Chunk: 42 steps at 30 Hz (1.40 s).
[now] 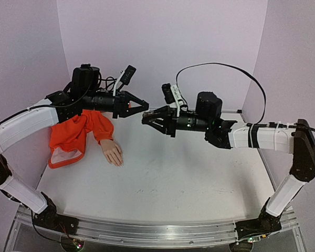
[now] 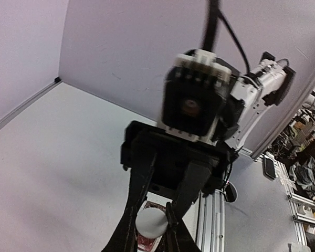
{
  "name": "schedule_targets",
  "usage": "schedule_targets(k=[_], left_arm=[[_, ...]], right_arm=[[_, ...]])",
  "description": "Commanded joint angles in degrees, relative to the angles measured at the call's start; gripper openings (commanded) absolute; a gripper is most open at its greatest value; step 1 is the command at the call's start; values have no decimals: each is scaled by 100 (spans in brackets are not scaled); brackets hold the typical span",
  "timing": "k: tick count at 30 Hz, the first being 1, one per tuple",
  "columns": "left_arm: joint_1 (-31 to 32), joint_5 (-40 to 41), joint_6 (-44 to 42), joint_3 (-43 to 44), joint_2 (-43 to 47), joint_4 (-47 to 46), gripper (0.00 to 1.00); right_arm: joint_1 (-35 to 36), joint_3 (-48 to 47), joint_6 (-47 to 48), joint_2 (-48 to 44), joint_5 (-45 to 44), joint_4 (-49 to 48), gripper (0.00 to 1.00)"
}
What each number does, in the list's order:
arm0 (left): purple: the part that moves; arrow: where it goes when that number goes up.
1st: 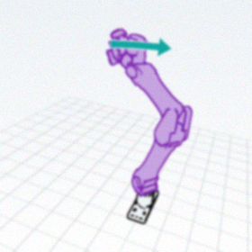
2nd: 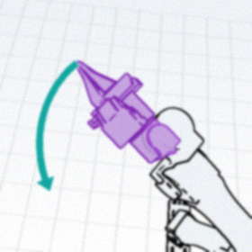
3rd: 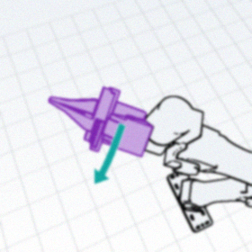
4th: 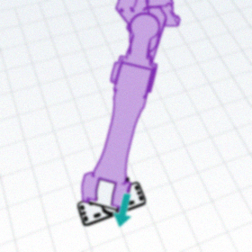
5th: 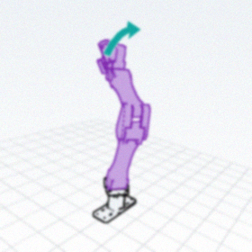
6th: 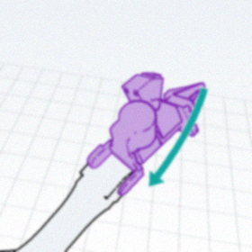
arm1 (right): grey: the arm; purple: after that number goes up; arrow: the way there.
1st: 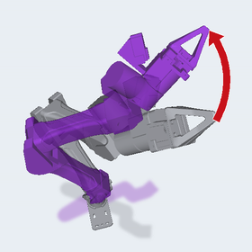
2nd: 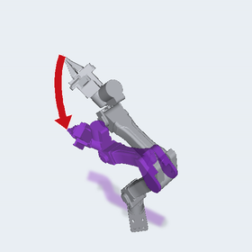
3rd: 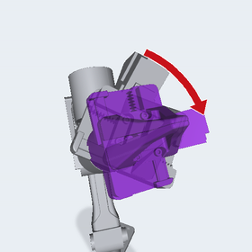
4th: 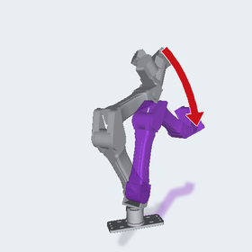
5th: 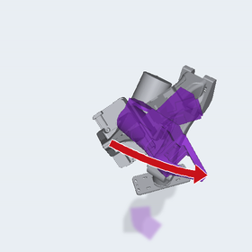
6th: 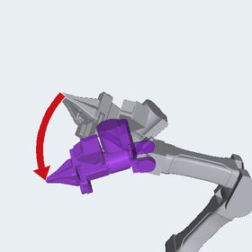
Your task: Paint the nails
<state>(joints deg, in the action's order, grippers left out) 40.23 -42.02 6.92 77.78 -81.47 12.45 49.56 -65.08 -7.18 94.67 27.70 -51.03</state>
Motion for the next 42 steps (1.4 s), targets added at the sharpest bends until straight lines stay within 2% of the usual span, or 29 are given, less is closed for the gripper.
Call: schedule_targets(k=[1,6,12,15,19,23,27,33,36,42], left_arm=[[470,-1483,-120,16,-233,601,4],[530,-1648,-91,53,-377,612,4],[530,-1225,-207,83,-254,781,8],[522,-697,-294,143,-64,940,30],[521,-24,-263,401,184,1150,60],[512,1080,275,755,401,1427,73],[504,1768,1407,803,514,1491,79],[512,2588,2570,473,693,1061,78],[530,2561,2815,114,727,543,72],[554,2578,2763,-36,637,291,55]], right_arm=[[-810,-408,-1734,-317,3495,-2130,0],[-869,-535,-2198,-149,4031,-2441,0],[-904,-170,-2104,-223,3572,-2532,0],[-925,81,-1768,-357,3023,-2261,0],[-926,123,-928,-511,1937,-1000,0],[-832,263,-574,-661,698,-462,0],[-264,332,-213,-779,-1311,-63,0],[638,171,-40,-610,-3368,84,0],[888,48,96,-491,-3653,100,0],[1152,-52,211,-352,-3798,125,0]])
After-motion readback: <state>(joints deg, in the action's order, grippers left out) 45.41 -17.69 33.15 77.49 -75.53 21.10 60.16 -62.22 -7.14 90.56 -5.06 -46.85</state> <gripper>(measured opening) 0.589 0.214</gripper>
